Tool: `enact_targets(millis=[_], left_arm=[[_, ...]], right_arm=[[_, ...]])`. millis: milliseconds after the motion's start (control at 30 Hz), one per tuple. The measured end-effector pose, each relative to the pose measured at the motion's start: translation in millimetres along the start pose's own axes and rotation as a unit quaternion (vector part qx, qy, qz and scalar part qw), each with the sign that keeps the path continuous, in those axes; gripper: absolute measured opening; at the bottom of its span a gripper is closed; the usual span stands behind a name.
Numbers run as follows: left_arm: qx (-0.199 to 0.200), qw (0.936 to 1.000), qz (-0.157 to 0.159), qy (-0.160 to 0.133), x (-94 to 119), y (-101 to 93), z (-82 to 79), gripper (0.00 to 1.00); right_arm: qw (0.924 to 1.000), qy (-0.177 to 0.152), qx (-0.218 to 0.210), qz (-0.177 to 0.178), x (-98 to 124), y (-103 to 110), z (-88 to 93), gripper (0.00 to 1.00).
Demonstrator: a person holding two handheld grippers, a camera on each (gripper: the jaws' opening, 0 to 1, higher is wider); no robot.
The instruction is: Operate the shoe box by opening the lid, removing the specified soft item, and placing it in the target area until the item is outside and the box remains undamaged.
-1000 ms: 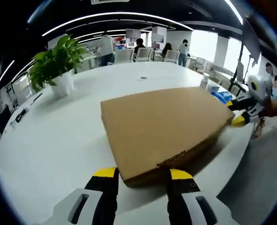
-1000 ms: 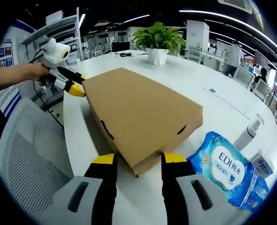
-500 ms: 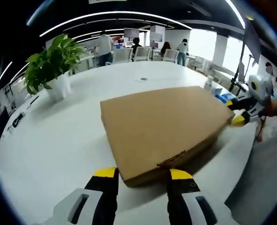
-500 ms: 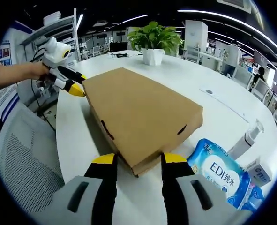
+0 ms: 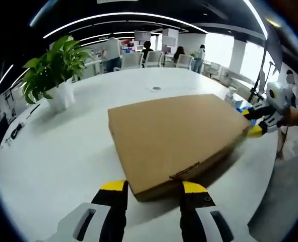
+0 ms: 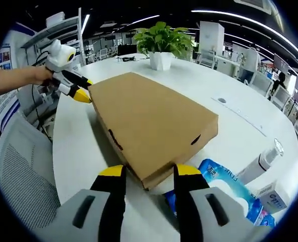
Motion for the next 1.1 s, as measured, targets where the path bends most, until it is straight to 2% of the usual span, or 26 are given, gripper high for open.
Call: enact_targets(millis=[500,633,767,933,1100], left_arm=[[-0.003,0.9999,-0.002,-0.010,-4.3,0.3,-2.4,0.41],[-0.001,0.9998,-0.008,-0.018,1.8,-0.3,-1.6,0.40],[0.002,0.9994,-0.009,-0.032,11.1,-0.5,0.4,0.42],[0.006,0.9980,-0.013,-0.062,30.1,-3.9,5.1,0.44],[0.001,0.9950,-0.021,-0.098,53.5,-19.7,5.6,0.54]], right_arm=[[0.9999,-0.001,-0.008,0.010,0.7,-6.1,0.5,0.36],[0.9994,-0.019,-0.021,0.022,8.1,-5.3,-1.3,0.44],[0.9985,-0.029,-0.025,0.039,23.3,-5.4,1.4,0.47],[0.9947,-0.054,-0.056,0.067,50.5,-9.6,13.8,0.52],[0.9898,-0.064,-0.085,0.094,75.9,-12.5,34.5,0.57]])
Point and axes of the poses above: the point that each gripper's makers call its tool centre point, and the gripper's own axes: x roughly backward along the fingers, y roughly to its left, z roughly out of its underside, the point moved 6 cm from there along x, roughly backward along the fingers, and after that the axes turned 12 degrees about y, right-handed, at the moved point
